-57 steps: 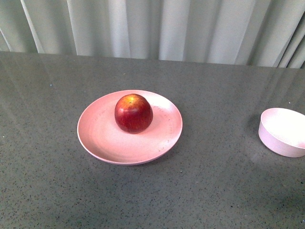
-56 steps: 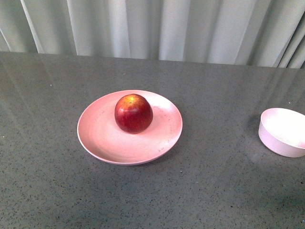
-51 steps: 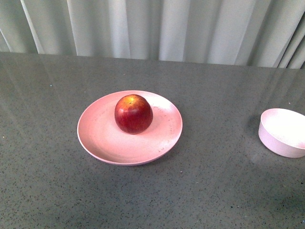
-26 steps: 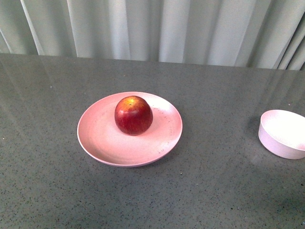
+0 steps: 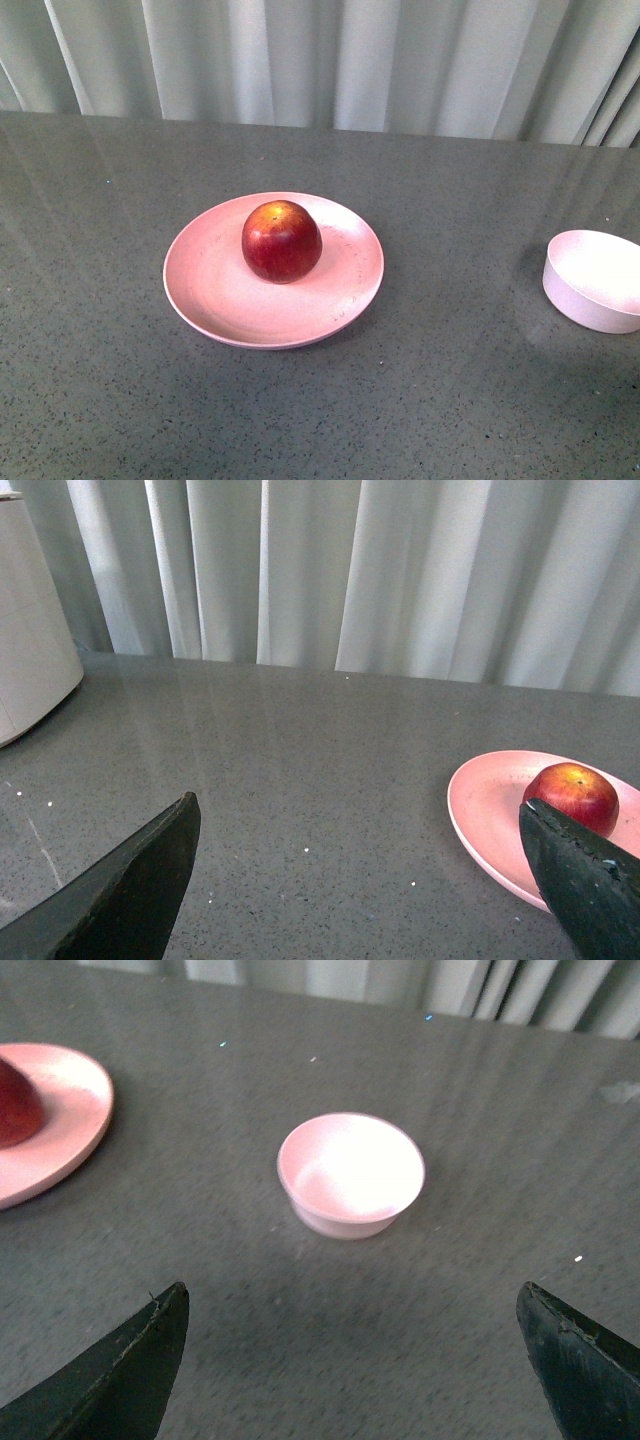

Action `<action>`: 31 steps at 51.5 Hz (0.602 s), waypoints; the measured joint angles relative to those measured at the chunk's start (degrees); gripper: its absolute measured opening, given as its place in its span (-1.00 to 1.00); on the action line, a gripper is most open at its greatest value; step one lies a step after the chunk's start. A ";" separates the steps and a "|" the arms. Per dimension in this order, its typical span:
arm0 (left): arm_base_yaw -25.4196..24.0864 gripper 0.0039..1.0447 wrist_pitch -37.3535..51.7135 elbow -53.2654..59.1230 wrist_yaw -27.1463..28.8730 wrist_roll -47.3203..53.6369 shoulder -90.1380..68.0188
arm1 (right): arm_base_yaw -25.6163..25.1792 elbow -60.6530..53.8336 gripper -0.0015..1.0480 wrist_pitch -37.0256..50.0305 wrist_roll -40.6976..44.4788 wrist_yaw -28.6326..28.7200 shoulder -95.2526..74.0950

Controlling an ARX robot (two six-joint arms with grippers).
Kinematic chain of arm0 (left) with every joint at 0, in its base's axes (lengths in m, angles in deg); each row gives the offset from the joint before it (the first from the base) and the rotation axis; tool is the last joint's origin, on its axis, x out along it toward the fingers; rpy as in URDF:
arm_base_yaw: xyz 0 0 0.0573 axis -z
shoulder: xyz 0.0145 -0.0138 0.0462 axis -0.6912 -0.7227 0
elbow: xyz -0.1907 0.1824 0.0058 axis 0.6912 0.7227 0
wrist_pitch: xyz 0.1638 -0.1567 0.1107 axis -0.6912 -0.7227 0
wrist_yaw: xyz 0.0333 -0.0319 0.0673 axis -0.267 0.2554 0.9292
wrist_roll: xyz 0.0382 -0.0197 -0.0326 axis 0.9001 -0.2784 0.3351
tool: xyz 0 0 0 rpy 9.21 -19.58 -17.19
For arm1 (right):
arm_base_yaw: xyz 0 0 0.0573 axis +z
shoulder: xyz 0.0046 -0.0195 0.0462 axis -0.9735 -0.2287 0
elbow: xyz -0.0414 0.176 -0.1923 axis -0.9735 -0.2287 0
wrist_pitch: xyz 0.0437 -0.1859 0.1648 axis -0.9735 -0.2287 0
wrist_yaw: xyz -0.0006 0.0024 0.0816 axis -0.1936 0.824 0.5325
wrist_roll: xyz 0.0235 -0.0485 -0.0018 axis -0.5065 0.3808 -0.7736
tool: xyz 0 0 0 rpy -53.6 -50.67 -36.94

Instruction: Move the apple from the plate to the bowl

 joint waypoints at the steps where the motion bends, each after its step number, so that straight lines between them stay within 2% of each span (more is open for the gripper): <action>1: 0.00 0.83 0.00 0.00 0.00 0.00 0.00 | -0.39 0.48 0.83 1.14 0.04 0.11 -1.51; 9: 0.00 0.83 0.00 0.00 0.00 0.00 0.00 | -2.64 8.31 0.83 15.89 0.85 -1.07 -26.10; 14: 0.00 0.83 0.00 0.00 0.00 0.00 0.00 | -2.67 12.26 0.83 20.37 0.70 -1.99 -38.47; 25: 0.00 0.83 0.00 0.00 0.00 0.00 0.00 | -2.21 20.90 0.83 19.89 -8.13 0.44 -56.68; 31: 0.00 0.83 0.00 0.00 0.00 0.00 0.00 | 0.13 25.14 0.83 19.91 -13.38 -1.33 -62.23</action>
